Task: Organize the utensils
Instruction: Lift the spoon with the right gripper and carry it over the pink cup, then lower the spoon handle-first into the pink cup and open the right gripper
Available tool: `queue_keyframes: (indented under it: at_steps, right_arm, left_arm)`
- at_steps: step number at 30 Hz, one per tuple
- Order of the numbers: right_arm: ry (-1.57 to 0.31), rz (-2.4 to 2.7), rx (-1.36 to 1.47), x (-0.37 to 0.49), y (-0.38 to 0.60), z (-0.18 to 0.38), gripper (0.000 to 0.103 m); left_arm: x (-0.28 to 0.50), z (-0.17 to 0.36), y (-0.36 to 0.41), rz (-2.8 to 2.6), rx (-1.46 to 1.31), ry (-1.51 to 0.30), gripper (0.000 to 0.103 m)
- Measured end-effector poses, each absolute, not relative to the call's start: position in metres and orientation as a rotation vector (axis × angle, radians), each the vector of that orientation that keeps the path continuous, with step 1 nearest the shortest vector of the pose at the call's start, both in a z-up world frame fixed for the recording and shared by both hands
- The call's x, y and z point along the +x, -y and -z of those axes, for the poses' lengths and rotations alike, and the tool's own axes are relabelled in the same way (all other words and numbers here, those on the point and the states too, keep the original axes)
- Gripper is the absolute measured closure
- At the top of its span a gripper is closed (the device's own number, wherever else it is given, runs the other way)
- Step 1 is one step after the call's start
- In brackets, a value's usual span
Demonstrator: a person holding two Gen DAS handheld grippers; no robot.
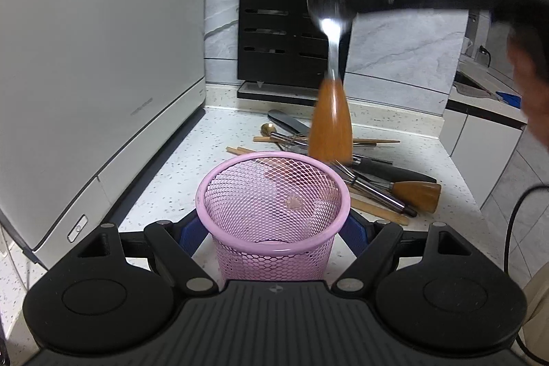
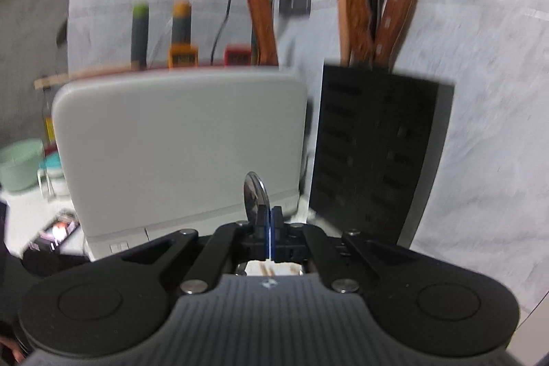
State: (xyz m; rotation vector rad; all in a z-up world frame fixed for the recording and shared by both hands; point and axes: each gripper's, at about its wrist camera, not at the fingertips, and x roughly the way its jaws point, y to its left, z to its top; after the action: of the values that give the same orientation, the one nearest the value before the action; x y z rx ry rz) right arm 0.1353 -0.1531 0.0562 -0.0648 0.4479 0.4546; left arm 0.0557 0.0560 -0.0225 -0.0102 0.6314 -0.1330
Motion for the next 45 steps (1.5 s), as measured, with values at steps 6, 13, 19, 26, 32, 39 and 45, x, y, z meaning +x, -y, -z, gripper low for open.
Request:
queue_keyframes:
  at_steps: [6, 13, 19, 26, 32, 39, 45]
  right_arm:
    - [-0.377, -0.516, -0.04, 0.121, 0.148, -0.07, 0.103]
    - [-0.442, -0.585, -0.119, 0.12, 0.122, -0.045, 0.103]
    - [-0.526, -0.617, -0.168, 0.121, 0.117, -0.022, 0.103]
    - [-0.58, -0.644, -0.223, 0.116, 0.116, -0.006, 0.103]
    - [-0.596, -0.655, -0.229, 0.114, 0.121, -0.004, 0.103]
    - [-0.603, -0.66, -0.234, 0.112, 0.124, -0.006, 0.103]
    - [-0.605, -0.683, -0.246, 0.109, 0.125, -0.007, 0.103]
  left_arm:
    - [0.059, 0.022, -0.049, 0.147, -0.006, -0.634, 0.01]
    - [0.061, 0.023, -0.042, 0.15, 0.01, -0.633, 0.01]
    - [0.062, 0.024, -0.04, 0.149, 0.009, -0.632, 0.01]
    - [0.061, 0.025, -0.038, 0.149, 0.022, -0.629, 0.01]
    - [0.06, 0.025, -0.035, 0.15, 0.037, -0.629, 0.01]
    - [0.063, 0.028, -0.031, 0.142, 0.052, -0.635, 0.004]
    - [0.065, 0.029, -0.033, 0.136, 0.026, -0.635, 0.003]
